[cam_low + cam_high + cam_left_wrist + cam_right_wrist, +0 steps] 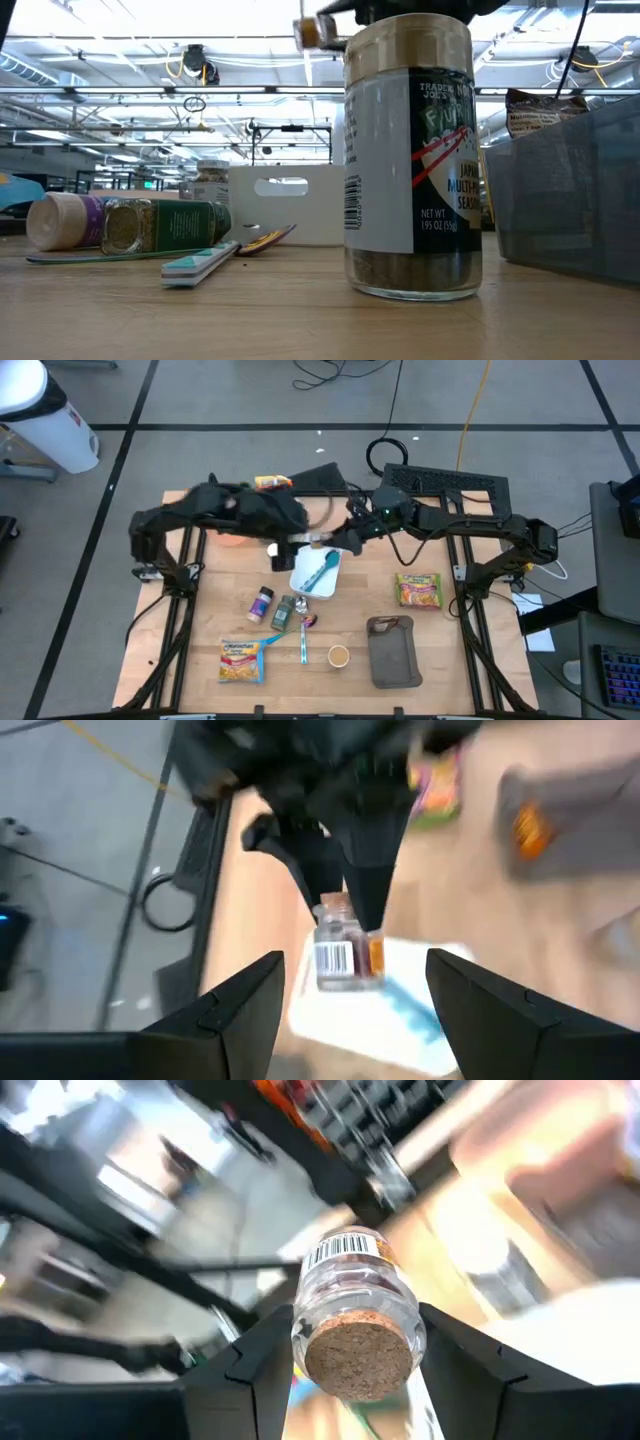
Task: Pick & Place Food Item
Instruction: Put the brown seasoning bottle into the bottom black bin
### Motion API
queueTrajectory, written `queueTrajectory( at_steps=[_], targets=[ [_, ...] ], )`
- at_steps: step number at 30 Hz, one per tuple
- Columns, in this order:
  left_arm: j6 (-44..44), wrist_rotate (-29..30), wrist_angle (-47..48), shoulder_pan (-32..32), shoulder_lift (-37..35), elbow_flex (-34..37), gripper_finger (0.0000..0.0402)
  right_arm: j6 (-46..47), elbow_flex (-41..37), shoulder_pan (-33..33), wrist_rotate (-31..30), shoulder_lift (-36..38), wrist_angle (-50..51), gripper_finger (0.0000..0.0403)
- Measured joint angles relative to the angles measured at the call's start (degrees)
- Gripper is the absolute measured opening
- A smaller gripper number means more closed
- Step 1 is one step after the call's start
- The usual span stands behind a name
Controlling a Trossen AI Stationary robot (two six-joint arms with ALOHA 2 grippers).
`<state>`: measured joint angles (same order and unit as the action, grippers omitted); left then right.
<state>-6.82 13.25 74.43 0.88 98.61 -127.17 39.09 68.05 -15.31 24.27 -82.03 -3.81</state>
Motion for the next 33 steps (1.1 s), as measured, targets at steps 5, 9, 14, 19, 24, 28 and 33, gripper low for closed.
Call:
queueTrajectory(
  at_steps=[5,9,14,19,24,28,33],
  targets=[
    [8.7,-4.1,-1.3,0.0,-5.0,0.0,0.0254,-6.1,0.0,0.2,3.1,3.8,13.0,0.0171],
    [13.0,-4.7,-1.7,0.0,-7.5,0.0,0.0255,-10.5,-0.1,1.7,4.5,8.0,20.4,0.0171],
    [16.0,-4.7,-1.7,0.0,-8.9,0.0,0.0255,-13.6,-0.1,5.3,4.3,13.7,30.1,0.0171],
    [18.0,-4.7,-2.5,-0.4,-8.6,0.0,0.0255,-16.7,-0.1,12.5,0.1,18.1,38.3,0.0171],
    [19.5,-8.0,-8.9,-1.9,-6.8,0.7,0.0255,-18.9,-0.1,22.2,-7.9,19.5,46.5,0.0171],
    [22.4,-12.5,-15.4,-3.5,-5.8,2.7,0.0255,-19.0,-0.1,29.8,-11.4,18.7,50.5,0.0171],
    [26.4,-16.4,-25.0,-5.1,-5.5,8.9,0.0255,-16.7,0.5,36.9,-14.9,17.1,51.3,0.0171]
  ],
)
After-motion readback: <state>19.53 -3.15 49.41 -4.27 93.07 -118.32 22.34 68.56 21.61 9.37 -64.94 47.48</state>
